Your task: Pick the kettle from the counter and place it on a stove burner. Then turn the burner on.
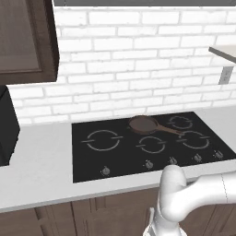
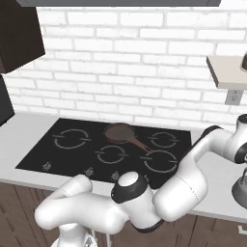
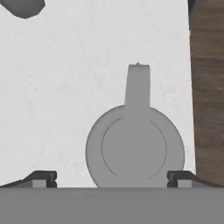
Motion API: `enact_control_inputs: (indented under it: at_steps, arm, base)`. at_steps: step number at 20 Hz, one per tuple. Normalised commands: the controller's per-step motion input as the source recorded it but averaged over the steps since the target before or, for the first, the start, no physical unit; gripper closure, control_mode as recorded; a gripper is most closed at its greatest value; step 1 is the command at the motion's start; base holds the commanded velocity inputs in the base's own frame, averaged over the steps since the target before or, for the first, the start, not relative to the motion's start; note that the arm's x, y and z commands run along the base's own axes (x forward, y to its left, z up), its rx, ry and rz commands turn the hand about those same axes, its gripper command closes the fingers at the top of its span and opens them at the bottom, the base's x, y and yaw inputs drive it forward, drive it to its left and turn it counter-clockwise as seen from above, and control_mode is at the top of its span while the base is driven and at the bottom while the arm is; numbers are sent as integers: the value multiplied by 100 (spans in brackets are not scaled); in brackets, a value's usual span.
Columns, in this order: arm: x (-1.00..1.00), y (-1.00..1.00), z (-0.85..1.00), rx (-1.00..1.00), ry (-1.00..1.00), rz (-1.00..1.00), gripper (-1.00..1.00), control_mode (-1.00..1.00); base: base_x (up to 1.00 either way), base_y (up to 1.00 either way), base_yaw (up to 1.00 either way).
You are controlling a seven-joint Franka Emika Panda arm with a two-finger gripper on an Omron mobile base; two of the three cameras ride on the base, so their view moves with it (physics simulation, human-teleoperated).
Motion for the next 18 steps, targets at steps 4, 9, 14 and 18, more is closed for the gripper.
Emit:
enact_control_inputs:
  at_steps: [4,9,14,18]
  arm:
    - [30,-18,-35,-9,-3,0,-100,-100]
    - [2,-12,-7,-1,0,1,100,-100]
    - [-2,0,0,0,-3,0,100,-100]
    - [-14,4,10,0,-21,0,100,-100]
  base:
    - [0,0,0]
    - [0,0,0]
    - [0,0,0]
    - [0,0,0]
